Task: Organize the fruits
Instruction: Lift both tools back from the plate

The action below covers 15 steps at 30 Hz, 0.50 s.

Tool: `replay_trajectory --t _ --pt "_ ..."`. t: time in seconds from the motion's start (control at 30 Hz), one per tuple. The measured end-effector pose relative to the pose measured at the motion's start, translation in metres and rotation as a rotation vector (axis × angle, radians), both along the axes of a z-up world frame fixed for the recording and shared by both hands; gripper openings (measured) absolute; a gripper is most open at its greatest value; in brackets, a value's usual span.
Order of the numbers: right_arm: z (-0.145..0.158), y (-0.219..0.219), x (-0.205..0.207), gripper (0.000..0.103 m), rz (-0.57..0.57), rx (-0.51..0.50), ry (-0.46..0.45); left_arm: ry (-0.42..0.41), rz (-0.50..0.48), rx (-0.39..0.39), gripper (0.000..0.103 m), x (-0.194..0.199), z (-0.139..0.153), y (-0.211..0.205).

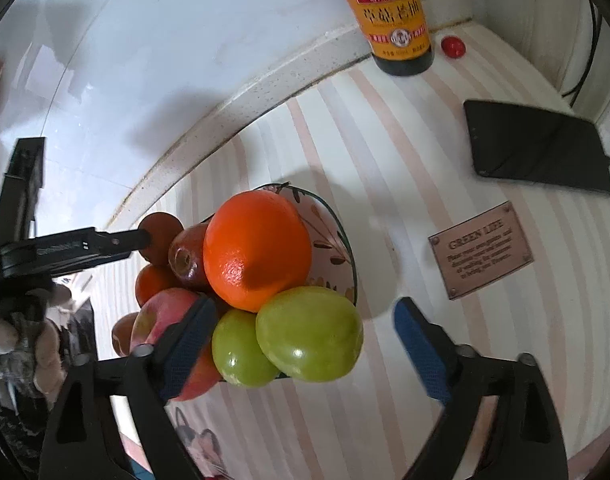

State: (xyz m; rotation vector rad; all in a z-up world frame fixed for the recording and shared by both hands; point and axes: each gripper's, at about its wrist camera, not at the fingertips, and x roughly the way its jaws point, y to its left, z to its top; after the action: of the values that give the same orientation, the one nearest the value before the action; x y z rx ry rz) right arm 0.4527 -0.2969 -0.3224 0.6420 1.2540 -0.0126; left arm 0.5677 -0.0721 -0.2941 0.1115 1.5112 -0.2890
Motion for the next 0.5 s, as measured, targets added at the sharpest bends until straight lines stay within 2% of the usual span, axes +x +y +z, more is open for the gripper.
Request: replay_trajectory --t 0.03,0.1,0.17,0.2,0.33,0.5 --pt "0.008 0.003 -0.001 0.099 0.014 -0.035 -0.005 -0.025 0.004 -0.002 0.051 -0.006 0.010 0.002" --pt "0.021 0.007 -0.003 0.099 0.040 -0.100 -0.021 -0.075 0.013 -0.003 0.059 -0.019 0.027 0.006" --pt "0.040 0.014 -0.007 0.099 0.077 -0.161 -0.044 -0.127 0.020 -0.006 0.087 -0.037 0.045 0.011" --pt "0.048 0.016 -0.010 0.099 0.089 -0.187 -0.050 -0.164 0.035 -0.004 0.090 -0.051 0.057 0.016" --pt "0.084 0.034 -0.026 0.099 0.149 -0.298 -0.083 -0.240 0.094 -0.001 0.090 -0.099 0.084 0.033" --pt "0.121 0.052 -0.059 0.100 0.219 -0.363 -0.120 -0.253 0.172 -0.016 0.090 -0.156 0.101 0.049"
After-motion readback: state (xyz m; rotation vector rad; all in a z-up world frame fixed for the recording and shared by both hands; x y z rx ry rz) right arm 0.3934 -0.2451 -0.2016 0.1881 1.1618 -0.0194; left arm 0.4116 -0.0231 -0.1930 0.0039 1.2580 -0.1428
